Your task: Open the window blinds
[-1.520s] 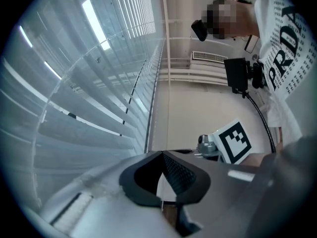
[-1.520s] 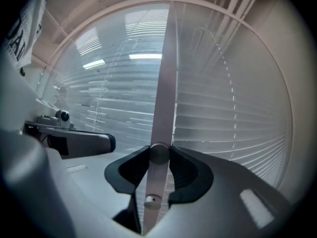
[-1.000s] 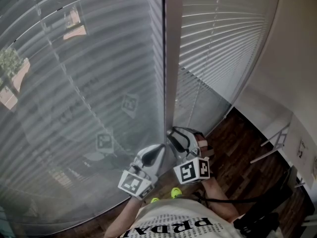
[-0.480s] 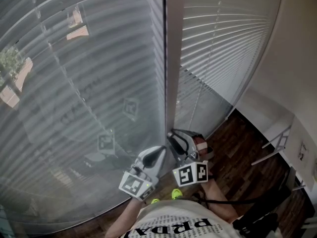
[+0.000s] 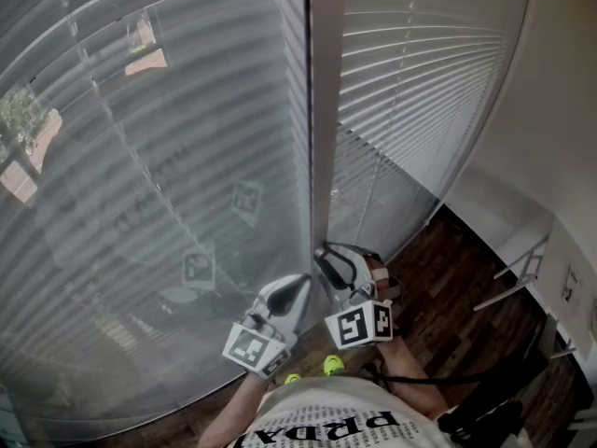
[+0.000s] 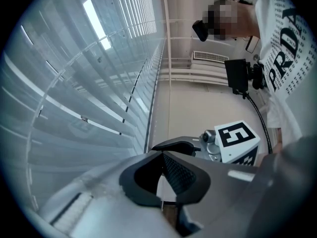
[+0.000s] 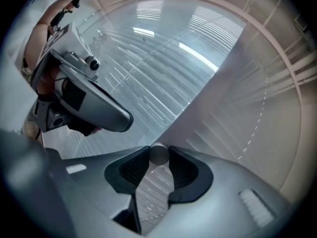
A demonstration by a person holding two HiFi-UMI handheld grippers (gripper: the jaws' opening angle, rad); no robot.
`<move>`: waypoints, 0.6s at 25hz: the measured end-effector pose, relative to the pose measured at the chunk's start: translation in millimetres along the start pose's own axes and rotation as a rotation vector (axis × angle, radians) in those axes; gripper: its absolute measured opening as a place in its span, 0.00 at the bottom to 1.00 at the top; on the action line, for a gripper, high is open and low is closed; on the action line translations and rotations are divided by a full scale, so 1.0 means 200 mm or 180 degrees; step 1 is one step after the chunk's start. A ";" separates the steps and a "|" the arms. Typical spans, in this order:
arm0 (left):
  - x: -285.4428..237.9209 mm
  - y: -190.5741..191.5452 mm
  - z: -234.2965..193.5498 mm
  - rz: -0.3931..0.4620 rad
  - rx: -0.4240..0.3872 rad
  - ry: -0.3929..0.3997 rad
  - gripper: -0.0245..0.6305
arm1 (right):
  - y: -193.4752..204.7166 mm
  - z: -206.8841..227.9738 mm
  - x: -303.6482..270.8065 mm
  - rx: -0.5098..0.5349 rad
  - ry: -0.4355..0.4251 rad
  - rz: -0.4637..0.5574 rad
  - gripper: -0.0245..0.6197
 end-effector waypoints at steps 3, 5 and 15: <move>0.00 0.00 0.00 -0.0001 0.0021 0.0000 0.03 | 0.00 0.00 0.00 -0.0121 -0.0028 0.0019 0.24; 0.00 -0.01 0.01 0.0018 0.0060 -0.0007 0.03 | 0.00 0.01 0.00 -0.0235 -0.0058 0.0049 0.24; 0.01 0.01 0.01 -0.0007 -0.0004 -0.0003 0.03 | 0.00 0.02 0.00 -0.0864 -0.0253 0.0163 0.24</move>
Point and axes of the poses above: the fingertips, and each gripper's own axes: x backward along the fingers, z to its right, y out of its underside, the point moved 1 cm from there along x, backward along the fingers, and after that the axes turned 11 degrees about -z, right-handed, at the moved point
